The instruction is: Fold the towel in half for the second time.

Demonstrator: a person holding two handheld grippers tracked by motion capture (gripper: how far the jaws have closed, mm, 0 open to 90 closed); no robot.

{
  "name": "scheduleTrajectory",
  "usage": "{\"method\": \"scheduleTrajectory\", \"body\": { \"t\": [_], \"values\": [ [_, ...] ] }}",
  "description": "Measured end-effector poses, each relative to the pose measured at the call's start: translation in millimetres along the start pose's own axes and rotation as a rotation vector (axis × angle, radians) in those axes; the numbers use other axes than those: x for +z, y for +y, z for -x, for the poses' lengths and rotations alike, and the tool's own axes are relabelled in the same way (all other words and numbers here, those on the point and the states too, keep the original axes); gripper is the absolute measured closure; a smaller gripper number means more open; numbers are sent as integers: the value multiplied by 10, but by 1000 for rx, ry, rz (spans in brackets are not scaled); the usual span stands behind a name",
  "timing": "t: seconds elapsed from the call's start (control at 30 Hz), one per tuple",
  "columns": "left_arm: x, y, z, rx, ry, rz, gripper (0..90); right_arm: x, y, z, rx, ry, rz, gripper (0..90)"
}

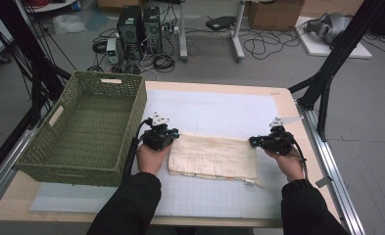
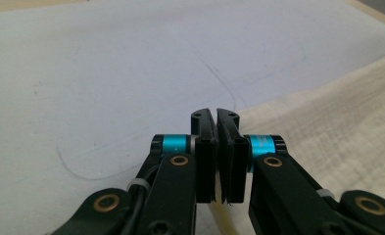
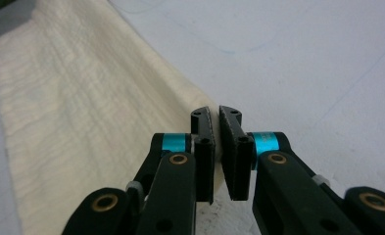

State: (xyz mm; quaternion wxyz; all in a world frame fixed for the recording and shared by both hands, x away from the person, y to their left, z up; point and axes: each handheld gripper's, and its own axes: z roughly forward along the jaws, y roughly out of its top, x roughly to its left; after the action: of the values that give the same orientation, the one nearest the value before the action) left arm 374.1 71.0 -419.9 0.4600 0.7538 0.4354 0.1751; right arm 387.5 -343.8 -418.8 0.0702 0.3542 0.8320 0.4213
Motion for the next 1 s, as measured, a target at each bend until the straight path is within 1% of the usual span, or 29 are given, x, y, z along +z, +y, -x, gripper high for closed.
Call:
{"method": "scheduleTrajectory", "body": {
  "t": [0.03,0.1,0.13,0.2,0.33,0.4,0.43,0.47,0.57,0.6,0.63,0.7,0.73,0.77,0.8,0.87,0.93,0.97,1.0],
  "values": [
    [-22,-5,17,17,1,5,861,-29,-2,-19,-4,-1,8,850],
    [-60,-30,45,27,-8,13,860,-64,-30,-46,-12,6,13,849],
    [-75,-43,58,36,-1,8,860,-76,-52,-67,-15,4,12,849],
    [-108,-66,77,34,-12,23,860,-96,-90,-94,-16,11,33,849],
    [-190,-118,111,44,-28,43,859,-151,-140,-171,-37,17,38,849],
    [-235,-137,119,52,-34,39,859,-193,-144,-211,-42,32,55,849],
    [-268,-153,132,59,-36,45,859,-205,-145,-230,-48,34,58,849],
    [-287,-162,139,63,-38,43,859,-224,-148,-265,-60,38,56,849],
    [-366,-216,158,86,-57,38,859,-244,-181,-336,-76,58,51,848],
    [-396,-243,167,84,-66,42,858,-253,-200,-360,-79,67,46,848],
    [-425,-271,182,96,-68,45,858,-263,-221,-383,-87,71,47,848],
    [-465,-322,206,98,-86,34,857,-286,-268,-426,-92,84,43,846],
    [-483,-347,221,114,-85,28,856,-292,-295,-447,-91,91,39,845],
    [-493,-370,231,121,-88,17,855,-293,-318,-464,-99,96,37,845],
    [-504,-392,235,117,-99,10,854,-291,-340,-486,-98,102,30,845],
    [-531,-436,255,132,-108,-8,853,-279,-384,-528,-108,109,12,844],
    [-552,-474,267,125,-121,-17,852,-263,-436,-567,-110,119,-5,844],
    [-559,-495,277,128,-127,-23,851,-255,-452,-575,-111,121,-8,844],
    [-563,-516,285,130,-132,-41,849,-248,-472,-584,-109,123,-18,843]
  ]
}}
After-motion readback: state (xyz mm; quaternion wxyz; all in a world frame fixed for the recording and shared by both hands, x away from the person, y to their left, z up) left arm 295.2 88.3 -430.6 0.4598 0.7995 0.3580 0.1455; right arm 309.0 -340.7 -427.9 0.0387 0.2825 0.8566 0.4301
